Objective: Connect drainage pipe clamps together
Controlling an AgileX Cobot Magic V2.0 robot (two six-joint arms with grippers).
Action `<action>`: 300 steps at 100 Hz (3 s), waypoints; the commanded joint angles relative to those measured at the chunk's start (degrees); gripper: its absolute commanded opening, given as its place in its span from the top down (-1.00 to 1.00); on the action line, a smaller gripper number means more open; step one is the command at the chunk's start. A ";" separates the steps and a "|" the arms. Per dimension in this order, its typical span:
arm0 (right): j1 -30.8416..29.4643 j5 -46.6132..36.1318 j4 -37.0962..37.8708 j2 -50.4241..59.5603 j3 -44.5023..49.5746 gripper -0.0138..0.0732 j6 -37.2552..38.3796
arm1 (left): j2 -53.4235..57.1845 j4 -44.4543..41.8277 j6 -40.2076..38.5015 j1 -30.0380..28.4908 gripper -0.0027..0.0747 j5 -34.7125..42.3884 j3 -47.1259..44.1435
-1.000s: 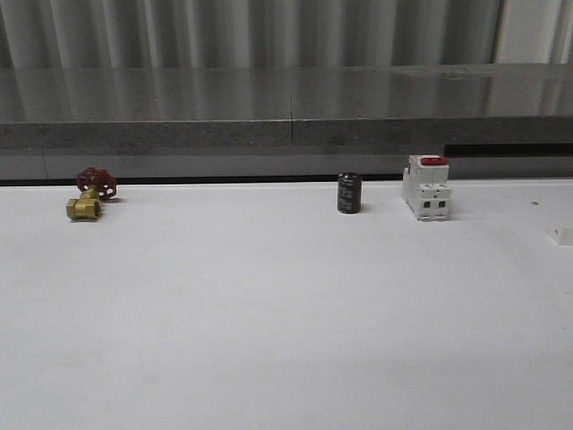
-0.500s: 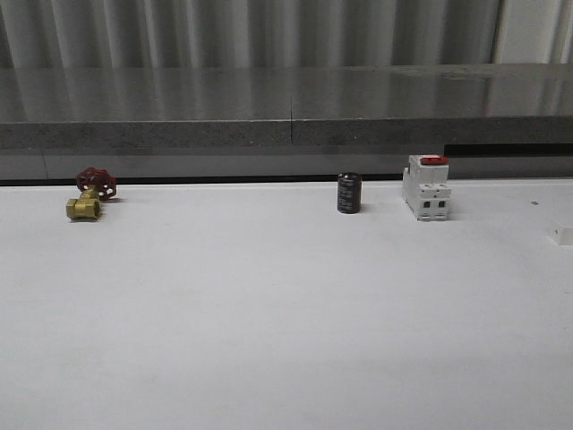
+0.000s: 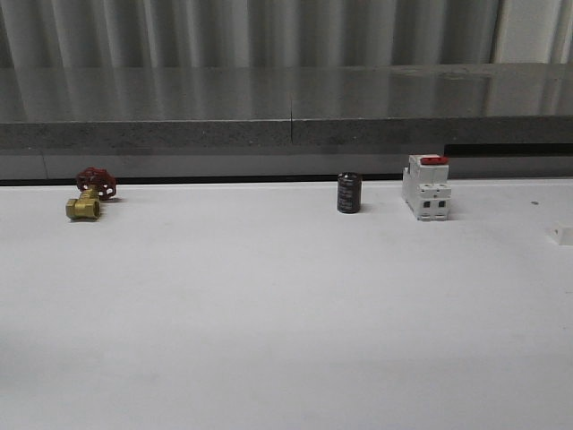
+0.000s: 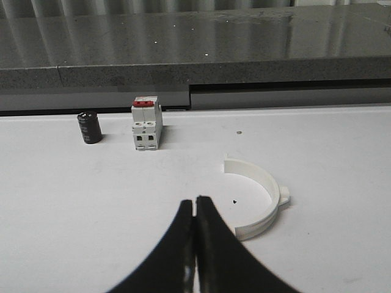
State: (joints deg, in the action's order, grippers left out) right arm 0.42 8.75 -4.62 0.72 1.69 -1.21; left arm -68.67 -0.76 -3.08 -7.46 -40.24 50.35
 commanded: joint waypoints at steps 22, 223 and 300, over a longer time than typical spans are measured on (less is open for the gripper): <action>-0.31 -4.71 -0.21 0.68 -1.17 0.84 -0.23 | -19.24 8.05 15.21 -9.49 -0.64 0.07 13.92; -0.31 -4.71 -0.21 0.68 -1.17 0.84 -0.23 | -32.75 14.14 14.81 -5.10 0.98 -8.53 28.76; -0.31 -4.71 -0.21 0.68 -1.17 0.84 -0.23 | -40.87 0.76 -17.23 33.50 0.98 -0.57 29.03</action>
State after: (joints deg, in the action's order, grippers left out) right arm 0.42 8.75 -4.62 0.72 1.69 -1.21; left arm -111.23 0.00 -17.76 24.45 -43.45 77.67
